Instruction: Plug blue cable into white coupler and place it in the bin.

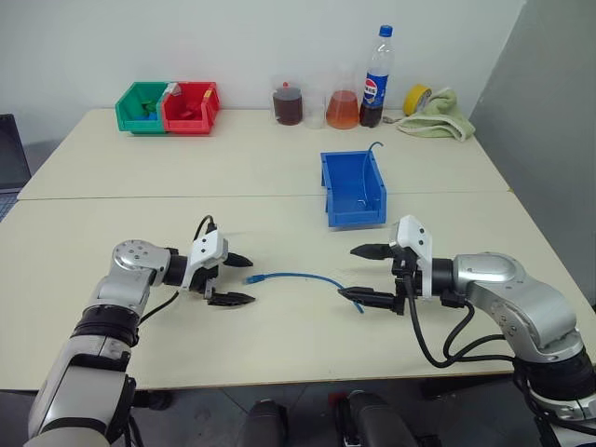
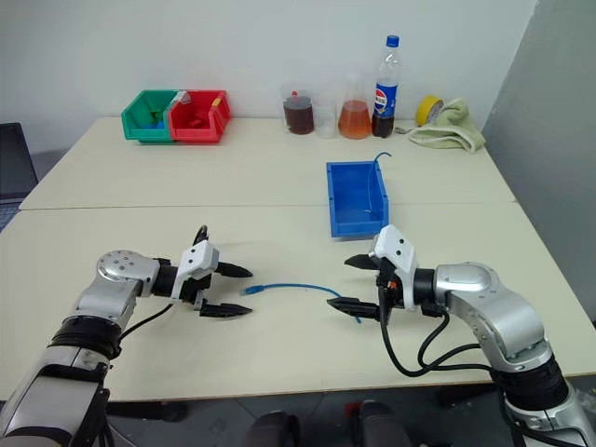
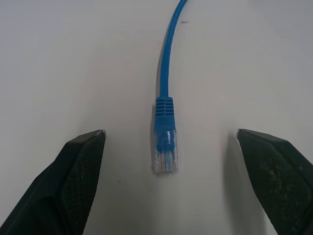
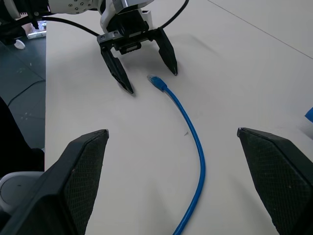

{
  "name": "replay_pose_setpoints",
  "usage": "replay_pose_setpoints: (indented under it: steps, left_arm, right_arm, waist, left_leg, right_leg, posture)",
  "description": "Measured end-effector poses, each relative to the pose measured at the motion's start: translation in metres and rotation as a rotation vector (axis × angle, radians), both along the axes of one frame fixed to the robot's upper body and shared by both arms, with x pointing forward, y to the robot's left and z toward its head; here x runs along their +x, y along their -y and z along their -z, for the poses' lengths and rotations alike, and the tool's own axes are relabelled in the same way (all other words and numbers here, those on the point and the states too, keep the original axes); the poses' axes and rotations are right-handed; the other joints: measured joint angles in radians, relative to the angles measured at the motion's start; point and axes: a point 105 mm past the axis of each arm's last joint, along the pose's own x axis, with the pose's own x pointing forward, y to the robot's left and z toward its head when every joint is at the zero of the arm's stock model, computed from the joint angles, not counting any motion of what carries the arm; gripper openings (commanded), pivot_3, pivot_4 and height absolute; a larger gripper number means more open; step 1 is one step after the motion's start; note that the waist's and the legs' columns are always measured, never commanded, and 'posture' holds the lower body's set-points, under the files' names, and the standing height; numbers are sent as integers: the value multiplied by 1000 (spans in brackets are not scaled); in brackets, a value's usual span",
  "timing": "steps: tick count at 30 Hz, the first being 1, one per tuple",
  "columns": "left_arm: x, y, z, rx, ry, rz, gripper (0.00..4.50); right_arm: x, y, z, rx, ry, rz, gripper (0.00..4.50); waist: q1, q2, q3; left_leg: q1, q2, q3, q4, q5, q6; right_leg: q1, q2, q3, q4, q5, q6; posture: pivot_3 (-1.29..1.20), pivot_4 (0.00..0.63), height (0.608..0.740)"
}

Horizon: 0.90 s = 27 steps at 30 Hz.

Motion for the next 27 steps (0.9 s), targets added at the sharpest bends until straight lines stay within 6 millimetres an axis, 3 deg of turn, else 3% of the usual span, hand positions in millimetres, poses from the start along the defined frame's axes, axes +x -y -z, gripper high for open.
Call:
replay_pose_setpoints:
  steps: [2, 5, 24, 27]
  left_arm:
    - [1, -1, 0, 5, 0, 3, 4500]
    - [0, -3, 0, 7, -3, 5, 3986]
    - [-7, -11, 4, 6, -16, -7, 279]
    - [-7, -11, 4, 6, -16, -7, 245]
  right_arm:
    - [0, 0, -1, 1, 3, 1, 4485]
    - [0, -1, -1, 6, 3, 5, 4500]
    - [4, -2, 0, 5, -1, -4, 4500]
    - [5, -1, 0, 3, 2, -3, 4500]
  waist:
    - [0, 0, 0]
    - [-1, 0, 0]
    - [-2, 0, 0]
    - [-2, 0, 0]
  left_leg:
    - [0, 0, 0, 0, 0, 0]
    - [1, 0, 0, 0, 0, 0]
    - [2, 0, 0, 1, 0, 0]
    - [2, 0, 0, 1, 0, 0]
  right_leg:
    - [0, 0, 0, 0, 0, 0]
    - [0, 0, 0, 1, 0, 0]
    - [0, 0, 1, 3, 0, 0]
    - [0, 0, 2, 5, 0, 0]
  posture:
    - [0, 150, 740]
    - [0, 150, 740]
    - [0, 150, 740]
    - [0, 150, 740]
